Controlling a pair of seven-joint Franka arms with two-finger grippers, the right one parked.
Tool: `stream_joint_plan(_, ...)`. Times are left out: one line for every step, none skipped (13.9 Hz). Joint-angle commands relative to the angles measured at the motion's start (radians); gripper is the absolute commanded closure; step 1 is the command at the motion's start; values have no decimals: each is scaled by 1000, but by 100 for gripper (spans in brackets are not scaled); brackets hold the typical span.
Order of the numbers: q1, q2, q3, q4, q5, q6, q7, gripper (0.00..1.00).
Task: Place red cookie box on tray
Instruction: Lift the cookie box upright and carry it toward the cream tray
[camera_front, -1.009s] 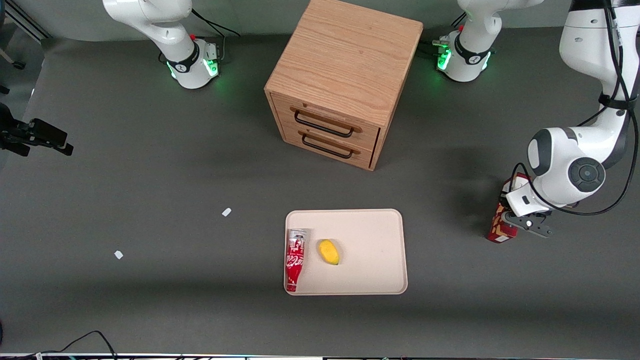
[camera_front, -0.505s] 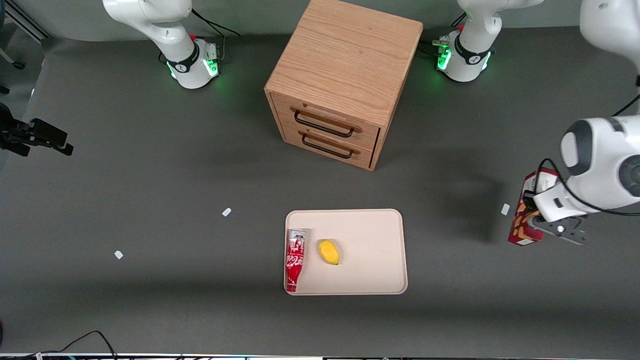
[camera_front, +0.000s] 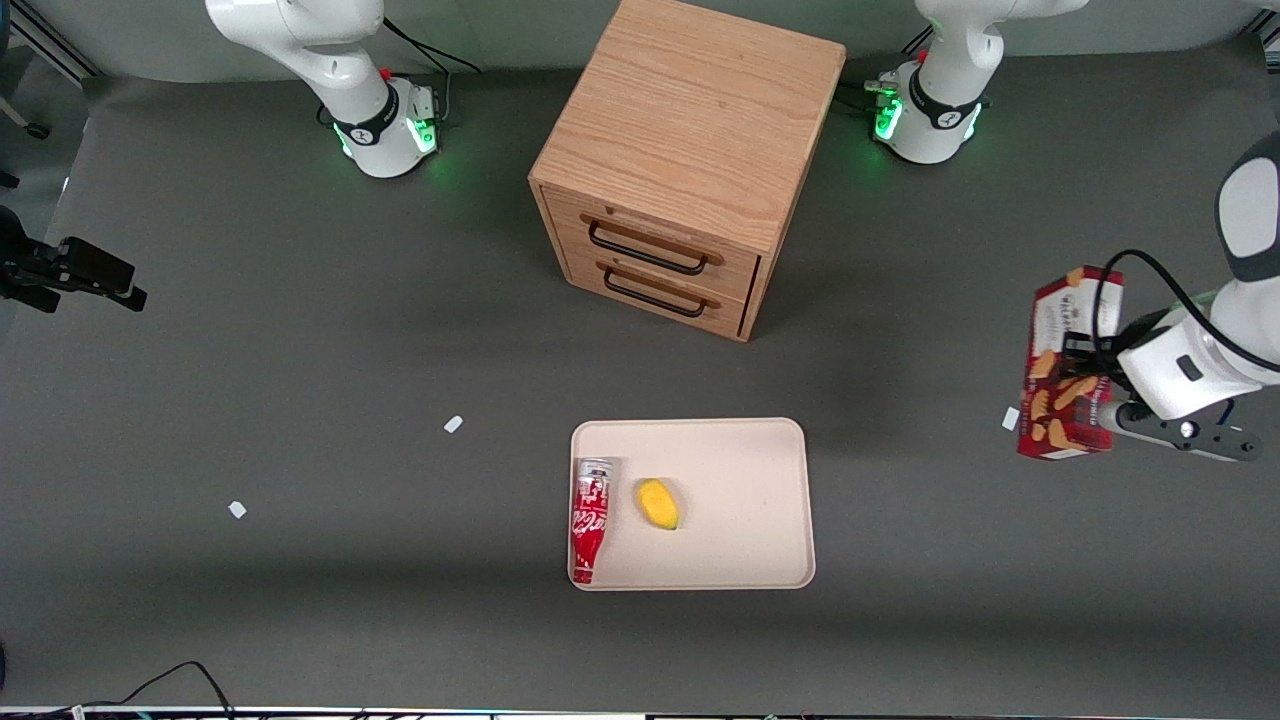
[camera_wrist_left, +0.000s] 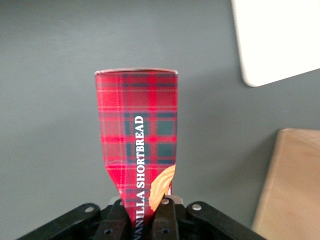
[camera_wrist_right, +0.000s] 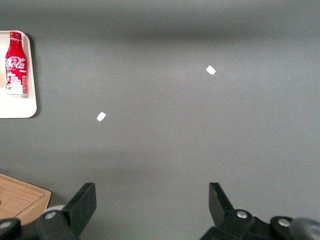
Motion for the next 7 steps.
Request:
stream_joint_plan(-28, 49, -30, 92, -73, -25, -165, 100)
stream_joint_plan(-45, 72, -51, 113, -71, -9, -225, 100)
stream_joint_plan(-63, 104, -73, 130, -70, 33, -295, 100)
stream_joint_plan(-85, 133, -84, 134, -64, 85, -342, 100)
stream_joint_plan(-109, 165, -85, 134, -62, 141, -362, 100)
stream_joint_plan(-131, 202, -85, 134, -61, 200, -382, 100)
stream_joint_plan(-145, 244, -88, 137, -62, 251, -403, 100)
